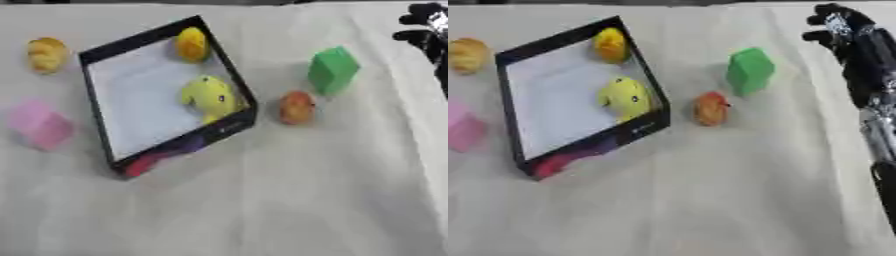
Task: Pick up objects on the table and place them in the box.
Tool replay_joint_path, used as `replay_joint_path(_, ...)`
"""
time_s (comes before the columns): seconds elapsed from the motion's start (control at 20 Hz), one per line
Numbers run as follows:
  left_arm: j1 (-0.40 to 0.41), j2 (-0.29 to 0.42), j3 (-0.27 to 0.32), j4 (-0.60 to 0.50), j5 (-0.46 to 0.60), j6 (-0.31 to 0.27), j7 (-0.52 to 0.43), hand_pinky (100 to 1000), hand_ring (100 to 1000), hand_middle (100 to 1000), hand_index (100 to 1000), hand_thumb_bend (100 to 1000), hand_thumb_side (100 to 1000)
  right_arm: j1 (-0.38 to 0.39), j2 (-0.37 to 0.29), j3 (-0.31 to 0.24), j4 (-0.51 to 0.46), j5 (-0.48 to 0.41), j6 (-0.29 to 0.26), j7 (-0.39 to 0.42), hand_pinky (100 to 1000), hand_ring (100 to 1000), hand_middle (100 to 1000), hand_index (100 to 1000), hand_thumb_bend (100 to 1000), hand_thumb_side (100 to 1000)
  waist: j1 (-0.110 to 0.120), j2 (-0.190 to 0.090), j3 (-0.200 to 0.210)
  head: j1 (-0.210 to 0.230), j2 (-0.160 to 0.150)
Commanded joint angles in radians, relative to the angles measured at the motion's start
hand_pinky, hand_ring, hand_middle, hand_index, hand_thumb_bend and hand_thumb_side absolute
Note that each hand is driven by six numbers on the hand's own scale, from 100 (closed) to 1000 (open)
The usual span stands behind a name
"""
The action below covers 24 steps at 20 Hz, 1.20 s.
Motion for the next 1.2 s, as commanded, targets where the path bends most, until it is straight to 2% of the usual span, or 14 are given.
replay_joint_path(0.05,-0.002,0.018,0.002,-0.011,0.005,-0.003,-0.005,815,740,744,834,141,926,-0.007,-0.015,-0.008,-0.006,0.001,-0.002,0.0,963,758,760,828,100,718,-0.01,-0.038,0.004,-0.001,0.006)
replay_joint_path(1.2,0.013,0.009,0.001,-0.008,0.002,-0.002,-0.007,814,742,745,834,138,931,-0.001,-0.049,-0.007,-0.005,0.02,0.002,0.014,963,779,781,846,100,725,-0.002,-0.035,0.036,-0.001,-0.004)
